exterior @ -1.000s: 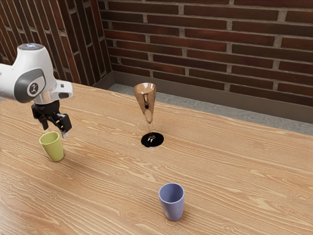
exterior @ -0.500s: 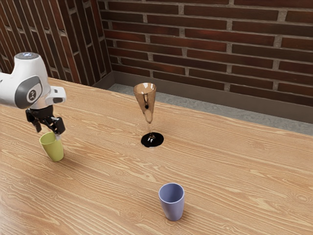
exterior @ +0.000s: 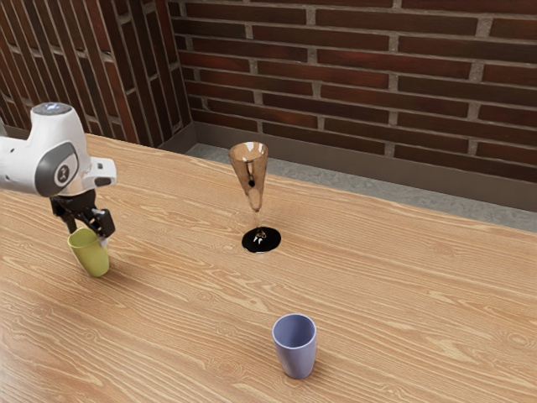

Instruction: Place the left cup onto the right cup

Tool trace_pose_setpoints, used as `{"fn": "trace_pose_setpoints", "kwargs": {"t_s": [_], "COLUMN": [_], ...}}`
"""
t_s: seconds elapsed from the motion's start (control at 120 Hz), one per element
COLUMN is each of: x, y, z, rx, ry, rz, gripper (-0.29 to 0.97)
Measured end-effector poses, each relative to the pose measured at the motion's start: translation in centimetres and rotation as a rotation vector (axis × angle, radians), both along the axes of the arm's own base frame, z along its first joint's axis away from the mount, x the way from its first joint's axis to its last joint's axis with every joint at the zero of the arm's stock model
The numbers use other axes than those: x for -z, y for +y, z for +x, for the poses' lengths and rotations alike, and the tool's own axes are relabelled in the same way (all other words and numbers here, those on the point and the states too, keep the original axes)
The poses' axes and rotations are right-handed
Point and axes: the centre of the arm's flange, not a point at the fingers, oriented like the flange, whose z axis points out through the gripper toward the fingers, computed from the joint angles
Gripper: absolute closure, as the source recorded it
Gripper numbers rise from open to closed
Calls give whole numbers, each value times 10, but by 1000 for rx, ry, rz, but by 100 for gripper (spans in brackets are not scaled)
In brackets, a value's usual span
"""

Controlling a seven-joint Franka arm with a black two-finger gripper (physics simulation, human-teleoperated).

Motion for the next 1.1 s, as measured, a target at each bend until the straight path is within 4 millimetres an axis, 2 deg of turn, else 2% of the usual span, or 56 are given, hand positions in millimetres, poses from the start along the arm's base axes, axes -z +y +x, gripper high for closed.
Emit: {"fn": "trace_pose_setpoints", "kwargs": {"t_s": [0.183,0.308,0.483,0.908,1.1], "x": [15,17,19,26,37], "y": [-5,-11,-8,-6,1], "z": [8,13,19,16,13], "rx": [19,37,40,40,24], "ry": [6,-1,-8,-1,9], "rz": [-6,-7,-5,-15,-19], "gripper": [0,0,0,0,1]}}
